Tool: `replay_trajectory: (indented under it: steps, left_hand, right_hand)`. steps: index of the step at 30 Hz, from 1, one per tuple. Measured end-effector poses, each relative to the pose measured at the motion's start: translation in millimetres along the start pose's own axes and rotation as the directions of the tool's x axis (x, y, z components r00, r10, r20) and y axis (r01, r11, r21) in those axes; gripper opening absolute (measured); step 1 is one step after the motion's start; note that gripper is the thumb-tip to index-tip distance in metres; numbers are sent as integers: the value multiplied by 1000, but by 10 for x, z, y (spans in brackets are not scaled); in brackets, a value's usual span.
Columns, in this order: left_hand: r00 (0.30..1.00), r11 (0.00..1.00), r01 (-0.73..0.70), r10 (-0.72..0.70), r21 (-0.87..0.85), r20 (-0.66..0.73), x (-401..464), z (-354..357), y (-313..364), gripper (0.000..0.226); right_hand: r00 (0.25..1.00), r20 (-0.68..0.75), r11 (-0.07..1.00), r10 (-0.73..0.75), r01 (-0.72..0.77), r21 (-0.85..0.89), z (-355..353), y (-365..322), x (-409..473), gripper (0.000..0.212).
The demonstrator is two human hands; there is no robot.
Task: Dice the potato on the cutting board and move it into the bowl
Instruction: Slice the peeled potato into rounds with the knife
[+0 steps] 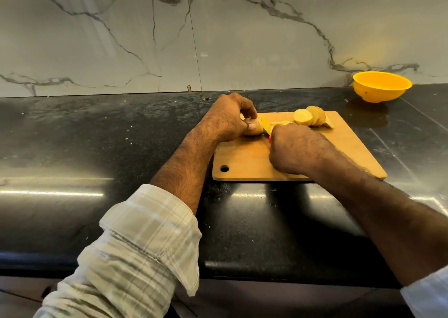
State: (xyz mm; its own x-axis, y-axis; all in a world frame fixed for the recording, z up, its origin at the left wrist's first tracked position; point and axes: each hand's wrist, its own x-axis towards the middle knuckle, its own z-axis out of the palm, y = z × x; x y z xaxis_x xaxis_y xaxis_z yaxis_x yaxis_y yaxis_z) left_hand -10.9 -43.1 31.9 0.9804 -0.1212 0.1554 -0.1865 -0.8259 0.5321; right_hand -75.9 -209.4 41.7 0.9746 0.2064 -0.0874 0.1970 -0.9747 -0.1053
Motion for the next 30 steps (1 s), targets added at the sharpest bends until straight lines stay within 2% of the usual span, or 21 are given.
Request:
replay_trajectory:
  steps: [5,10,16,20,23,30]
  left_hand:
    - [1000,1000,6,-5,-30,31,10,-31,-20,27]
    - [999,1000,0,2,-31,48,16,-30,-39,30]
    - [999,1000,-16,16,-6,32,22,-18,-26,29]
    - [1000,1000,-21,21,10,19,29,-7,-25,28]
    - [1000,1000,-17,17,7,6,29,-16,-22,28]
    - [1000,1000,3,-3,29,-4,38,14,-11,26]
  right_hand:
    - [996,-71,989,59,-48,140,-52,57,-47,25]
    - [992,-115,977,48,-23,210,-57,8,31,24]
    - [993,-102,982,58,-38,187,2,-39,143,27]
    - [991,-128,981,39,-13,193,18,-33,204,12]
    - [990,-139,983,13,13,182,11,-25,223,9]
    - [999,-23,999,-38,38,6,103,-68,66,22]
